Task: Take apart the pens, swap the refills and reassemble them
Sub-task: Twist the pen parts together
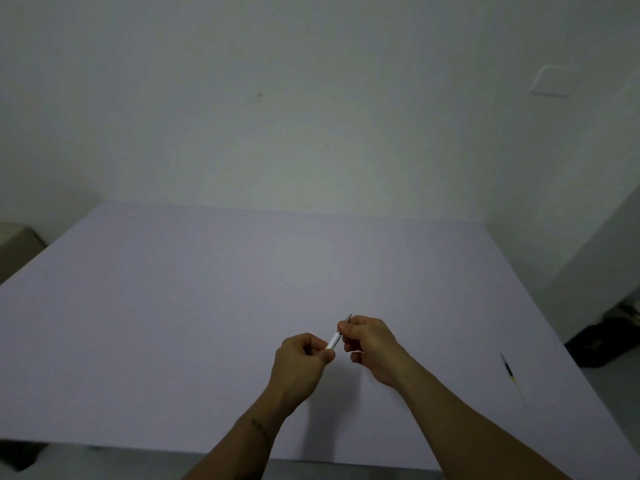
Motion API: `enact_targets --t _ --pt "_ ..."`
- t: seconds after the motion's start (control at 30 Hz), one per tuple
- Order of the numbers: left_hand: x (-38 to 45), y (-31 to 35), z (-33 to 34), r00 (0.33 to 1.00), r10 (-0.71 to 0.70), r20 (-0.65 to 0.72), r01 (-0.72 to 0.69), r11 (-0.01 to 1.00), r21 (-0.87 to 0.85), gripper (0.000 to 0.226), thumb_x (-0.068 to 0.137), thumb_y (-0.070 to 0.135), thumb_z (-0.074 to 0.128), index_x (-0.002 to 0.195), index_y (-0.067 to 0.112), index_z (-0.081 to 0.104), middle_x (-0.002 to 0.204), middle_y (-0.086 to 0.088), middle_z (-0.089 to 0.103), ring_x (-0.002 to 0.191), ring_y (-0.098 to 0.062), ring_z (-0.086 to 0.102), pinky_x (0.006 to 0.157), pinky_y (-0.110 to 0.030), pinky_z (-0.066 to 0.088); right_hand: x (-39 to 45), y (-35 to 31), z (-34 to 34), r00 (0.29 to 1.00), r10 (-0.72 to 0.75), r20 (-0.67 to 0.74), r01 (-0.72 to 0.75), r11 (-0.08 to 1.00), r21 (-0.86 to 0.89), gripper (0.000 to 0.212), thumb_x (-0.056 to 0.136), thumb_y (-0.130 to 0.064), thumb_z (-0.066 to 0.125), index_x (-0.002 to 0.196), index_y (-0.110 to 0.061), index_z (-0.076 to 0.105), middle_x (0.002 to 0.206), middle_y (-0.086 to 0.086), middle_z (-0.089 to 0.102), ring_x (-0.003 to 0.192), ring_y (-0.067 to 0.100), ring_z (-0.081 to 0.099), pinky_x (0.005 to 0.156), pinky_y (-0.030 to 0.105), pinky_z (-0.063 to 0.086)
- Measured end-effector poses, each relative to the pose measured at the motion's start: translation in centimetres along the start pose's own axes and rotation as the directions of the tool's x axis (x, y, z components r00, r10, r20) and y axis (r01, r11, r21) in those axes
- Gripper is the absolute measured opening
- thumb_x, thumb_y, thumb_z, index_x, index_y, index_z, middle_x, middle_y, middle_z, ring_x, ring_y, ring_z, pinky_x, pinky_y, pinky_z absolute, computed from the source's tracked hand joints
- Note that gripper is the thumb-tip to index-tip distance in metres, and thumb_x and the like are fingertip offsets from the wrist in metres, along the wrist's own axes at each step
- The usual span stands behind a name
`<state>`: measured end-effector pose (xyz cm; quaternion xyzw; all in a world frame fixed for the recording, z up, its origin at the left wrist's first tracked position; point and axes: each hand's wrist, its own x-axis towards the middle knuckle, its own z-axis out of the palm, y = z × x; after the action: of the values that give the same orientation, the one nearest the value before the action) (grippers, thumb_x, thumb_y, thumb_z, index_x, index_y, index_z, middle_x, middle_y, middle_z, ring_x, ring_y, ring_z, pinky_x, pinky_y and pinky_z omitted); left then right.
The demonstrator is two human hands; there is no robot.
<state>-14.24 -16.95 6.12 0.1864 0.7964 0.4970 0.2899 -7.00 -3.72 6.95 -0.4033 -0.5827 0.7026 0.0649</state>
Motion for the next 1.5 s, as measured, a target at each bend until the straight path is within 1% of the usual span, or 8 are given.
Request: enact_targets --t 0.13,0.33,0.47,0.63,0.77,0.9,1.07,1.5 --pt "0.3 0.4 0.0 1.0 -0.011 0.006 0.011 1.0 0.011 0.007 0.085 0.015 0.07 0.078 0.015 0.069 0.068 -0.002 0.062 0.06 -0.013 0.055 0.056 -0.024 0.046 0.0 0.0 -0.7 0.999 -0.005 0.04 0.001 0.997 0.082 0.016 0.09 -0.016 0.065 0.096 -0.005 0.076 0.084 0.01 0.065 0.078 0.022 0.055 0.063 0.031 0.047" --pt "0.1 0.2 0.4 1.0 -0.006 0.019 0.005 0.998 0.057 0.006 0.085 0.015 0.07 0.079 0.014 0.069 0.068 -0.001 0.061 0.06 -0.012 0.054 0.054 -0.021 0.043 0.1 0.0 -0.5 1.0 0.006 0.001 -0.006 0.999 -0.054 0.015 0.089 -0.022 0.067 0.079 -0.011 0.067 0.074 0.005 0.058 0.072 0.02 0.054 0.06 0.03 0.046" --pt "0.3 0.4 0.1 1.0 -0.016 0.006 0.016 0.999 0.034 0.005 0.084 0.014 0.07 0.08 0.013 0.069 0.068 -0.001 0.061 0.059 -0.012 0.054 0.053 -0.021 0.042 0.0 0.1 -1.0 0.996 0.025 0.086 -0.033 0.995 0.091 0.016 0.091 -0.017 0.064 0.093 -0.005 0.075 0.08 0.007 0.062 0.078 0.021 0.055 0.063 0.03 0.046" --pt "0.1 0.4 0.5 1.0 -0.004 0.016 0.003 0.999 0.051 0.006 0.085 0.014 0.069 0.079 0.013 0.069 0.068 -0.002 0.061 0.059 -0.012 0.054 0.053 -0.021 0.042 0.2 -0.1 -0.6 0.999 0.05 0.018 -0.049 0.997 -0.052 0.016 0.092 -0.024 0.062 0.085 -0.01 0.064 0.08 0.008 0.057 0.076 0.022 0.056 0.063 0.032 0.047" --pt "0.3 0.3 0.3 1.0 -0.018 0.008 0.018 0.999 0.041 0.008 0.085 0.014 0.069 0.077 0.015 0.068 0.067 -0.002 0.061 0.058 -0.012 0.054 0.054 -0.023 0.043 0.3 0.1 -0.9 0.989 0.079 0.121 -0.093 0.989 0.118 0.016 0.092 -0.018 0.063 0.095 -0.005 0.072 0.082 0.008 0.06 0.078 0.022 0.055 0.062 0.03 0.046" --pt "0.3 0.2 0.4 1.0 -0.017 0.005 0.017 0.998 0.056 0.005 0.085 0.014 0.069 0.081 0.013 0.069 0.068 -0.002 0.061 0.06 -0.012 0.055 0.054 -0.021 0.043 0.3 0.5 -0.4 0.999 0.047 0.005 -0.047 0.999 0.006 0.015 0.092 -0.02 0.064 0.084 -0.008 0.067 0.076 0.008 0.055 0.073 0.021 0.054 0.058 0.03 0.045" --pt "0.6 0.3 0.1 1.0 -0.024 -0.006 0.024 0.999 0.04 0.006 0.084 0.013 0.07 0.078 0.014 0.069 0.068 -0.002 0.062 0.059 -0.013 0.055 0.054 -0.022 0.043 0.4 0.4 -0.5 0.997 0.044 0.066 -0.051 0.994 0.098 0.015 0.093 -0.016 0.063 0.097 -0.004 0.072 0.074 0.007 0.057 0.072 0.021 0.054 0.058 0.029 0.046" --pt "0.7 -0.5 0.1 0.999 -0.024 -0.048 0.027 0.998 0.062 0.012 0.085 0.013 0.07 0.075 0.018 0.066 0.069 -0.001 0.062 0.062 -0.013 0.056 0.053 -0.019 0.042 1.1 0.5 0.7 0.998 0.002 -0.059 -0.005 0.999 -0.054 0.014 0.093 -0.012 0.06 0.091 -0.006 0.072 0.074 0.005 0.059 0.069 0.018 0.056 0.057 0.028 0.047"
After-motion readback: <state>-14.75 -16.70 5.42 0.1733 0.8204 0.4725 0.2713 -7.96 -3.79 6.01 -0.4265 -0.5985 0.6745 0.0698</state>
